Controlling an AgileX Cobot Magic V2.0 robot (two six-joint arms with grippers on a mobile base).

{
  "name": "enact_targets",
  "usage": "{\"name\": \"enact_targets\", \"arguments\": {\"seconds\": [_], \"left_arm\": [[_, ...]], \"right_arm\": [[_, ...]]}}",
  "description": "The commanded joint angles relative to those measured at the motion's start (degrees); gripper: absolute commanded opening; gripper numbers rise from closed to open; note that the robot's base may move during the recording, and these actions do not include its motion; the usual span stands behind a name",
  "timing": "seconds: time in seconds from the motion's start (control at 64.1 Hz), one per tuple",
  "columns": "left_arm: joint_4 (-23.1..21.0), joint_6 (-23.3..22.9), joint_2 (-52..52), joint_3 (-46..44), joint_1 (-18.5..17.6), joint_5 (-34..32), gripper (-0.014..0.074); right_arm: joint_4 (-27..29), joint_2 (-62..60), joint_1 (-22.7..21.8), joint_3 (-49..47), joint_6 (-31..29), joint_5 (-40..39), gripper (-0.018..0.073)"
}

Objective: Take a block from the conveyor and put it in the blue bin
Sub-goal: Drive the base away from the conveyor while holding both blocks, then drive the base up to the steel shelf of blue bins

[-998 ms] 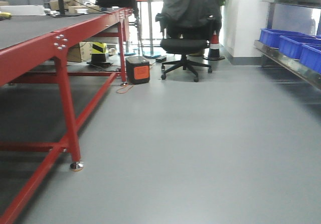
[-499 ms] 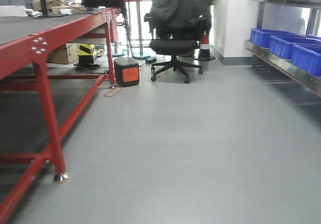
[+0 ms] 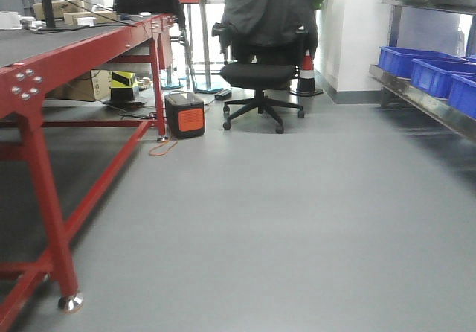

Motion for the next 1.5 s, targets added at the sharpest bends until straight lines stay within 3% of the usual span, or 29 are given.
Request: {"name": "enact_targets", "arguments": {"seconds": [0.0, 1.481], "left_arm": [[-0.4, -0.7, -0.4, -0.1, -0.4, -1.1, -0.0111], [-0.4, -0.7, -0.4, -0.1, -0.4, -1.1, -0.0111]], "right_arm": [[-0.7, -0.2, -0.1, -0.6, -0.2, -1.1, -0.0155], [-0.7, -0.2, -0.1, -0.6, -0.2, -1.1, -0.0155]]}}
